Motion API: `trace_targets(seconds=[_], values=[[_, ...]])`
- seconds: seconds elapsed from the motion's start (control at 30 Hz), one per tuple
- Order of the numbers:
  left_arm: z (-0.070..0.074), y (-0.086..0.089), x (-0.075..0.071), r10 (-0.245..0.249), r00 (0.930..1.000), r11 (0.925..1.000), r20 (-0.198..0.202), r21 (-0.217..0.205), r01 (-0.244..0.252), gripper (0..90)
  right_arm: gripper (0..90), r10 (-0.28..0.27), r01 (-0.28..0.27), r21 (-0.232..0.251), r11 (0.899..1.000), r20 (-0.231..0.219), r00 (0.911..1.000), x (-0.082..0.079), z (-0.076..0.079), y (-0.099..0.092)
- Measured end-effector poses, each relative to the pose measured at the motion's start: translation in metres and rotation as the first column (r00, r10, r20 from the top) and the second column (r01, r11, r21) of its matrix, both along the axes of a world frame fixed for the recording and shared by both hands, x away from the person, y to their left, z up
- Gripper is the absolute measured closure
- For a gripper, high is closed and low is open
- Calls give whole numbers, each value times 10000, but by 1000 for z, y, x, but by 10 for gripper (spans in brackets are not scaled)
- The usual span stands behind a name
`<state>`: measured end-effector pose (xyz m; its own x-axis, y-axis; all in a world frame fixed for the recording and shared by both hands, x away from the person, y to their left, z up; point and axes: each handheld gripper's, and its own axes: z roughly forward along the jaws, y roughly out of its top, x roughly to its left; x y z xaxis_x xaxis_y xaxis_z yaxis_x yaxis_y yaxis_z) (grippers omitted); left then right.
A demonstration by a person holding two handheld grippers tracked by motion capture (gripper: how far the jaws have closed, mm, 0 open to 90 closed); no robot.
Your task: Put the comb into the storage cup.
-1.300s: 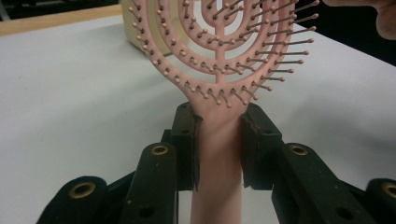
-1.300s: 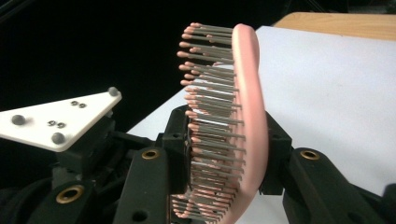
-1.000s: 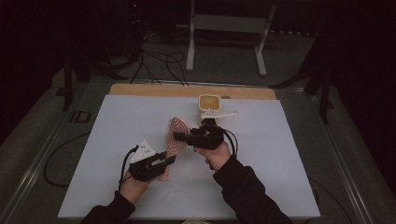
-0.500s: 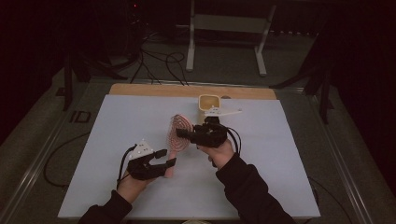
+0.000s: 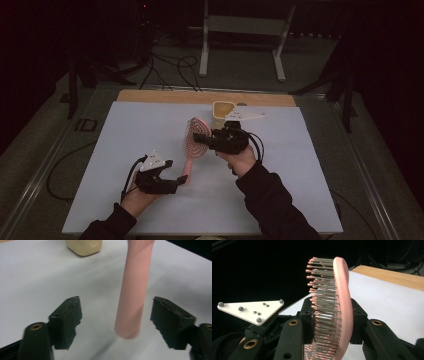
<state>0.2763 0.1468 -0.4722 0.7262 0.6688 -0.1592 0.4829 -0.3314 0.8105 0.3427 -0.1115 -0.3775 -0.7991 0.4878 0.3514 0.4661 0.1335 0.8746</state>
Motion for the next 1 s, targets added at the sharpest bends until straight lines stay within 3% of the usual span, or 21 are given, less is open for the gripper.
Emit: trace_targets(seconds=[0.03, 0.07, 0.1, 0.23, 0.27, 0.33, 0.43, 0.5, 0.73, 1.0], values=[[0, 0, 0, 0, 10000, 10000, 0, 0, 0, 165, 647, -10, 10, 3, 10000, 41, 10000, 0, 1, -1], [0, 2, -1, -324, 9995, 9994, -35, 94, 325, 145, 647, -38, 37, 14, 10000, 49, 10000, 1, 2, -2], [0, 2, -1, -324, 9995, 9994, -35, 94, 325, 141, 647, -59, 59, 30, 10000, 35, 10000, 1, 2, -3], [0, 8, -1, -473, 9988, 9988, -152, -154, 470, 73, 647, -176, 175, 41, 9998, 104, 9998, 2, 5, -7], [0, 12, 0, -568, 9981, 9976, -227, -419, 558, 33, 647, -214, 213, 62, 9998, 94, 9997, 3, 6, -9], [0, 15, -1, -648, 9978, 9971, -169, -399, 641, 9, 647, -247, 246, 59, 9997, 118, 9996, 3, 7, -11], [-1, 18, -3, -613, 9981, 9974, -84, -380, 609, 1, 647, -287, 286, 37, 9996, 178, 9994, 3, 9, -14], [-3, 22, -5, -705, 9973, 9974, -209, -137, 703, 1, 647, -357, 355, 110, 9993, 163, 9992, 4, 11, -17], [-7, 30, -12, -805, 9964, 9967, -262, -94, 803, 1, 647, -486, 482, 130, 9988, 256, 9985, 5, 16, -24], [-14, 48, -20, -423, 9990, 9990, 123, -153, 425, 1, 647, -684, 675, 197, 9975, 454, 9966, 7, 24, -34]])
